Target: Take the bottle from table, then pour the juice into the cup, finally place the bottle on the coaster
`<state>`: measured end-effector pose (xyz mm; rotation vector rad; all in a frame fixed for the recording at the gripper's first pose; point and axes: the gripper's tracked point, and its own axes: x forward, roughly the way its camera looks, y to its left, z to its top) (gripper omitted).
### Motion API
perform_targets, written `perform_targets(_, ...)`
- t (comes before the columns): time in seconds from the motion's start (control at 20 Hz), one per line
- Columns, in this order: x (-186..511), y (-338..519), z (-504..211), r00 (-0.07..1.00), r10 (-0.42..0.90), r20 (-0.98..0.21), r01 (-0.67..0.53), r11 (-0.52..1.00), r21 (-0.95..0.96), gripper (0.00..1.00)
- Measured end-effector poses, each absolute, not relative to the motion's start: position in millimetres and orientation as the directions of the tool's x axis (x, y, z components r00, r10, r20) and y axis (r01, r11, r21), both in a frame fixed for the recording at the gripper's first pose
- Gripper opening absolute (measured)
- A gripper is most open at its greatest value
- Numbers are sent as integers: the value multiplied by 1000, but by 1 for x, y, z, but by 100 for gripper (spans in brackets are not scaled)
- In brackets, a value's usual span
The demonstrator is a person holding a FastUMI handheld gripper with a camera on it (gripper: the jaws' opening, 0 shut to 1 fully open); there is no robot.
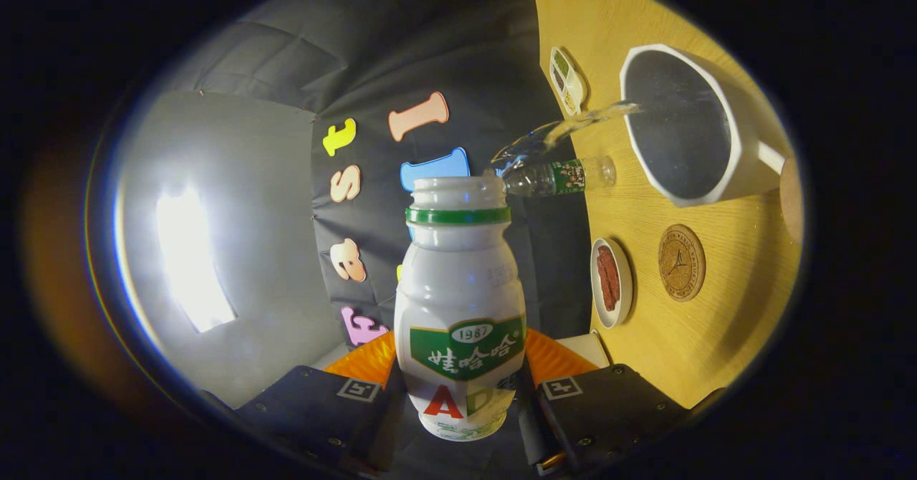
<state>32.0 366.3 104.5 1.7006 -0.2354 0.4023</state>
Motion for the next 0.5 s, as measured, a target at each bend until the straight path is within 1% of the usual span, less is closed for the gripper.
perform_targets(0.5, 32, 364, 105, 914, 70, 399, -381, -186, 906, 67)
